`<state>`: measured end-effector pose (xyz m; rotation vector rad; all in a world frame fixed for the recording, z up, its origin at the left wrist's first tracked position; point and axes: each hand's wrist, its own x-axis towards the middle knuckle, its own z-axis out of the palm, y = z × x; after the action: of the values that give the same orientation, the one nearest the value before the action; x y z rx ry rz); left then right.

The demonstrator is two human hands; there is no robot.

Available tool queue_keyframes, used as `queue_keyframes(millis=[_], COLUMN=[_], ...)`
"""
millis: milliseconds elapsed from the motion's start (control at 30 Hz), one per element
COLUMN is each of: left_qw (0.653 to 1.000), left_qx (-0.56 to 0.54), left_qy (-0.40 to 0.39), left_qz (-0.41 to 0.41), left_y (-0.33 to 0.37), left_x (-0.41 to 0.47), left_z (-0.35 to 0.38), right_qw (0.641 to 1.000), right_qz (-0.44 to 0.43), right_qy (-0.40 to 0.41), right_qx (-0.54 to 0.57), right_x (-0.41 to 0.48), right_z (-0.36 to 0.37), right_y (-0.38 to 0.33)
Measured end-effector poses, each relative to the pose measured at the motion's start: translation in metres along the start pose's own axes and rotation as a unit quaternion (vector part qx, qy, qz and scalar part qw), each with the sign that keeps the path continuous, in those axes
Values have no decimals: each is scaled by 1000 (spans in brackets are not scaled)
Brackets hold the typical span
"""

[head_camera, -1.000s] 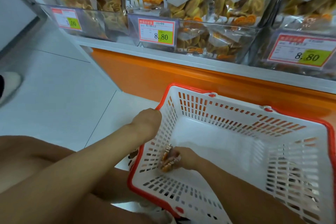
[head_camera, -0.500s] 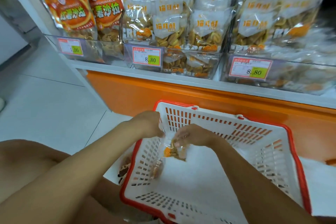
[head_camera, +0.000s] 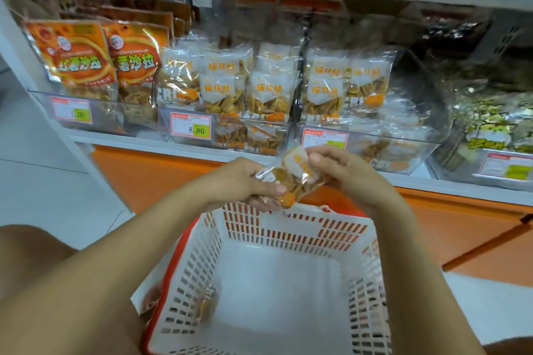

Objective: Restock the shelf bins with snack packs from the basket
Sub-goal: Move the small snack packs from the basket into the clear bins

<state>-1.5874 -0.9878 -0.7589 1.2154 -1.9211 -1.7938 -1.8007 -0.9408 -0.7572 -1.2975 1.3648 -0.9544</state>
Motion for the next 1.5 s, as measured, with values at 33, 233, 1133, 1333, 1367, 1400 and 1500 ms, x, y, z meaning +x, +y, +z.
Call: queue_keyframes(millis=[33, 233, 1133, 1333, 1367, 1400, 1500], left_qw=[1000, 988, 916, 916, 916, 916, 917], left_qx=[-23, -69, 213, 219, 220, 220, 220], left_qy=[12, 71, 318, 315, 314, 313, 305], left_qz=[15, 118, 117, 118, 120, 122, 137], left_y=[5, 32, 41, 42, 41, 41, 40], left_x=[1, 9, 35, 35, 35, 34, 32], left_z=[1, 12, -19, -20, -20, -20, -20], right_qw=[1000, 994, 959, 944, 936, 925, 889], right_qz=[6, -7, 4, -2, -6, -10, -48], right_qy=[5, 64, 231, 309, 334, 357, 415], right_qx=[19, 86, -164, -117, -116, -127, -186], right_x=[-4, -10, 51, 56, 56, 56, 51], right_z=[-2, 2, -119, -113, -112, -110, -98], right_y=[-2, -19, -56, -50, -46, -42, -36])
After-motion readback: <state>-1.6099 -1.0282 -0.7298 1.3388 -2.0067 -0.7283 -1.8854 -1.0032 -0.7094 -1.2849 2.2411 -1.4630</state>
